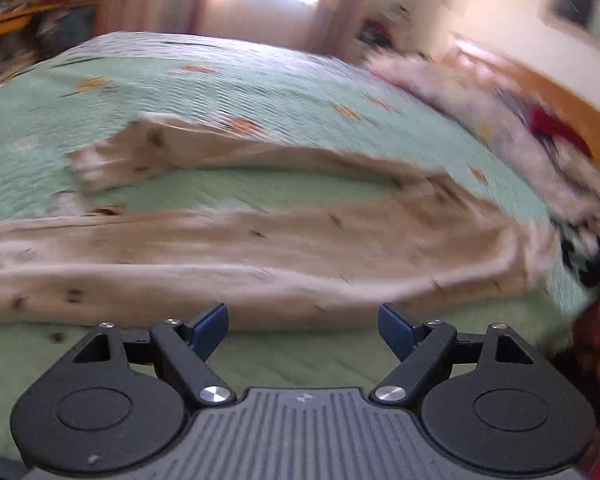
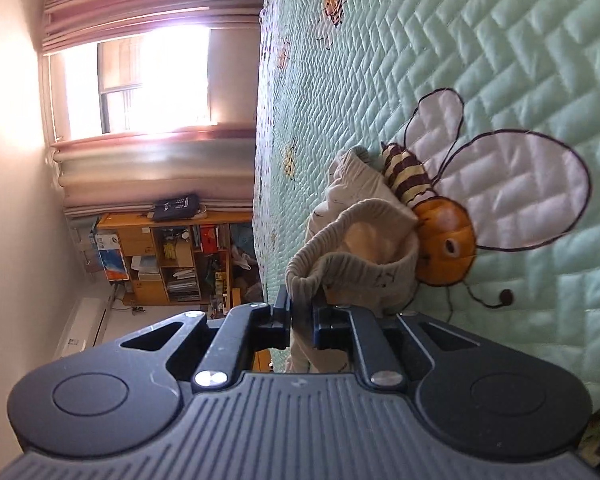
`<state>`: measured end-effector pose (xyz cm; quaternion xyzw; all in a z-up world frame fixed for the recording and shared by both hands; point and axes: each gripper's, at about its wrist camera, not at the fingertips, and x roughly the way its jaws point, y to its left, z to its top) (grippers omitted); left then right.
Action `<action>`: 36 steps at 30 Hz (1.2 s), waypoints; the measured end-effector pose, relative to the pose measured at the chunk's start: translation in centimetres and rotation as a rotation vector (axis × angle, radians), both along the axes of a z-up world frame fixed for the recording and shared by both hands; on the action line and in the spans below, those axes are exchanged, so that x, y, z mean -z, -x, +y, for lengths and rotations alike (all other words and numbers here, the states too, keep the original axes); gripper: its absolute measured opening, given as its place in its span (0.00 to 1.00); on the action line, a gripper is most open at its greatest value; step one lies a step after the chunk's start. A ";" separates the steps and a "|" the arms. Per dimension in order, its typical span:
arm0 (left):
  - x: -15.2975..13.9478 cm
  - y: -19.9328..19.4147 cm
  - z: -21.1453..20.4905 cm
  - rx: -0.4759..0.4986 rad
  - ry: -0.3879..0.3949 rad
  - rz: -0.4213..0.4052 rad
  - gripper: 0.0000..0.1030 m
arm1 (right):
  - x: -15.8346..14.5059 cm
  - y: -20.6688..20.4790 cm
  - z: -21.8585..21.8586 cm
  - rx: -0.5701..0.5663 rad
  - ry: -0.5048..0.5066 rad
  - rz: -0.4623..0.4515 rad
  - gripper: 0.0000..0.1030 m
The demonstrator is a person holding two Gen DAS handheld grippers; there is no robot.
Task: Fold clothes
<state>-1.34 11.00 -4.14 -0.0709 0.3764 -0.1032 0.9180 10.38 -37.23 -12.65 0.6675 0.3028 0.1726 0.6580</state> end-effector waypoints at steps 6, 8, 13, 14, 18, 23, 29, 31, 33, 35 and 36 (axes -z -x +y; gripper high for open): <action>2.2 -0.2 0.6 -0.147 0.166 0.030 0.80 | -0.1 1.6 -1.3 -0.012 -0.039 -0.020 0.13; 3.0 0.0 1.8 -0.235 0.290 0.022 0.80 | -0.1 1.9 -1.5 -0.016 -0.050 -0.027 0.13; 4.9 0.4 4.8 -0.453 0.600 -0.001 0.83 | -0.9 1.4 -1.1 -0.026 -0.099 -0.045 0.13; 5.2 0.5 5.4 -0.497 0.662 -0.005 0.84 | -1.3 1.2 -0.9 -0.030 -0.112 -0.058 0.13; 5.2 0.0 6.4 -0.559 0.781 -0.013 0.76 | -3.4 0.5 0.0 -0.047 -0.132 -0.111 0.14; 0.6 2.1 9.2 -0.553 0.857 -0.120 0.52 | -3.5 0.4 -0.9 -0.014 -0.089 -0.083 0.14; -0.4 6.0 11.4 -0.641 0.750 -0.084 0.70 | 0.5 2.0 -2.5 0.044 -0.066 0.041 0.15; 1.0 6.0 11.1 -0.660 0.718 -0.013 0.70 | 1.4 2.3 -2.7 0.057 -0.066 0.067 0.15; 2.4 5.5 10.6 -0.656 0.751 0.019 0.70 | 1.7 2.4 -2.8 0.065 -0.068 0.076 0.15; 3.3 4.3 10.0 -0.646 0.757 0.014 0.71 | 1.5 2.3 -2.8 0.064 -0.064 0.071 0.15; 3.7 3.5 9.8 -0.647 0.748 0.007 0.71 | 1.2 2.2 -2.8 0.060 -0.062 0.064 0.15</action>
